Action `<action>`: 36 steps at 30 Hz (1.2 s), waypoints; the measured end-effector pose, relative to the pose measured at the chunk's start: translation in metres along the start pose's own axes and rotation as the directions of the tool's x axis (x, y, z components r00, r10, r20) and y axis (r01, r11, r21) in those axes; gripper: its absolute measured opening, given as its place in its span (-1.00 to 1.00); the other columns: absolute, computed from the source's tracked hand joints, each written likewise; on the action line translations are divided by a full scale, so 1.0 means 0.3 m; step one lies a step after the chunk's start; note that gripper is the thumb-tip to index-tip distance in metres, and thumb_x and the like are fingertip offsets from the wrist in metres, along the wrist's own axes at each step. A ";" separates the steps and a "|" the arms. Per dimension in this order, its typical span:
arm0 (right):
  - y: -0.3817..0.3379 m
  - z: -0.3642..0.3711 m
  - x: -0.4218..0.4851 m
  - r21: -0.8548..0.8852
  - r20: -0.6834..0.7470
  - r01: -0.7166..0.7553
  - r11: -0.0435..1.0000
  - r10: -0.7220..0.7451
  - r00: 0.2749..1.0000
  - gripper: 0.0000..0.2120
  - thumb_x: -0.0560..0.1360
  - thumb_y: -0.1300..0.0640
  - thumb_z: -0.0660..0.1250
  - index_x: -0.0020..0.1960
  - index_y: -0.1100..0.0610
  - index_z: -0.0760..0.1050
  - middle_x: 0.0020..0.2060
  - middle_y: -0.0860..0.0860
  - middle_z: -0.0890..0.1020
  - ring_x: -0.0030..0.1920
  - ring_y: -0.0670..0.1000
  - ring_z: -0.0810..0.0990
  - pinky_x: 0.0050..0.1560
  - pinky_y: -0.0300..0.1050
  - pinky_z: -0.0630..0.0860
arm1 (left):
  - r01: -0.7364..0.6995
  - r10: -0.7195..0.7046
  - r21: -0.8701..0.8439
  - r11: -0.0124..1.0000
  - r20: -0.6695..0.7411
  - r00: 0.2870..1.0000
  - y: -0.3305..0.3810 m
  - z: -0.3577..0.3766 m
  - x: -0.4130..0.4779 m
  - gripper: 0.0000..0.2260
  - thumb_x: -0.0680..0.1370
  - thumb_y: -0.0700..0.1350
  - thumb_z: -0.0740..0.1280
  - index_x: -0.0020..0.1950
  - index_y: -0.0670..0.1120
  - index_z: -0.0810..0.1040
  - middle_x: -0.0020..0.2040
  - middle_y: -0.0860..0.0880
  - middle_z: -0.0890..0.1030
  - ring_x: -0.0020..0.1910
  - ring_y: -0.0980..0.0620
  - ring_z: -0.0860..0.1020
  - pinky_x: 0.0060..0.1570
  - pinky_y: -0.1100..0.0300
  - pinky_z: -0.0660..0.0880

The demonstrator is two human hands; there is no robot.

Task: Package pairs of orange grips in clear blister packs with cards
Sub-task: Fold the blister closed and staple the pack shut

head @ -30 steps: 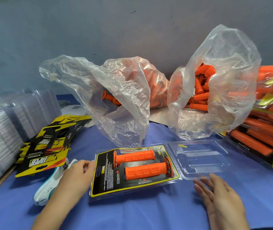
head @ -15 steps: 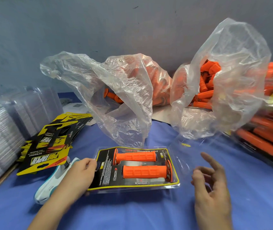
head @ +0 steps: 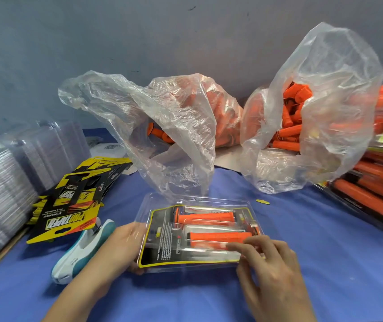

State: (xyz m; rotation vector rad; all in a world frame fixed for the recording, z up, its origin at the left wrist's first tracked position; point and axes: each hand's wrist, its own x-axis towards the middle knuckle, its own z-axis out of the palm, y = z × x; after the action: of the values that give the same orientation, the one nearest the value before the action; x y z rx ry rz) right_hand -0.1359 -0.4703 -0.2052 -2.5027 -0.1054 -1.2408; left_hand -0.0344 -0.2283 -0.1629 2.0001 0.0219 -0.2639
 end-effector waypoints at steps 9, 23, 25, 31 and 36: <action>0.001 0.003 -0.006 -0.072 -0.010 0.042 0.997 -0.043 0.999 -0.74 0.41 0.10 0.21 -0.09 -0.04 0.66 -0.14 -0.07 0.62 -0.11 0.02 0.43 -0.03 -0.07 0.33 | 0.260 -0.226 -0.353 0.899 0.135 0.965 0.014 -0.027 0.007 -0.52 0.65 0.19 0.09 0.17 -0.18 0.56 -0.01 -0.21 0.71 -0.09 -0.22 0.70 -0.21 -0.05 0.63; 0.006 0.017 0.001 -0.191 0.014 0.245 0.950 -0.247 0.969 -0.84 0.38 -0.03 0.34 -0.13 -0.05 0.67 -0.19 -0.07 0.65 -0.12 0.01 0.47 -0.01 -0.01 0.40 | -0.007 0.009 0.019 1.000 -0.096 0.995 -0.024 0.036 0.041 -0.85 0.60 -0.07 0.35 -0.06 -0.13 0.61 -0.24 0.03 0.72 -0.31 0.13 0.67 -0.30 0.22 0.52; 0.005 0.021 0.011 -0.221 0.015 0.273 0.936 -0.276 0.961 -0.86 0.39 0.06 0.33 -0.15 -0.07 0.67 -0.21 -0.09 0.64 -0.15 0.00 0.48 -0.03 -0.03 0.39 | 0.004 -0.005 -0.004 1.000 -0.075 0.997 -0.025 0.037 0.044 -0.89 0.59 -0.08 0.36 -0.02 -0.12 0.58 -0.22 0.02 0.73 -0.30 0.11 0.68 -0.39 0.27 0.49; 0.007 0.021 0.030 -0.169 0.092 0.351 0.921 -0.339 0.936 -0.77 0.32 0.22 0.45 -0.10 -0.06 0.66 -0.20 -0.08 0.62 -0.28 0.05 0.58 -0.14 -0.06 0.39 | 0.081 -0.084 -0.049 0.996 -0.063 0.995 -0.026 0.039 0.055 -0.88 0.55 -0.11 0.40 0.04 -0.12 0.58 -0.19 -0.04 0.73 -0.19 -0.03 0.71 -0.05 0.00 0.64; 0.006 0.019 0.037 -0.097 0.129 0.402 0.911 -0.389 0.912 -0.79 0.47 0.16 0.28 -0.07 -0.06 0.66 -0.20 -0.09 0.61 -0.28 0.03 0.57 -0.22 -0.06 0.49 | 0.155 -0.162 -0.105 0.982 -0.060 0.985 -0.013 0.043 0.049 -0.87 0.54 -0.12 0.39 0.05 -0.12 0.55 -0.16 -0.12 0.73 -0.13 -0.12 0.71 0.05 -0.17 0.61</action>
State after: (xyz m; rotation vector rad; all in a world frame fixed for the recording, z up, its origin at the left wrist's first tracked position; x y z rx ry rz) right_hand -0.1244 -0.4709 -0.2003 -2.7456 -0.6109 -1.2895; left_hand -0.0229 -0.2397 -0.1746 1.9089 0.2348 -0.2905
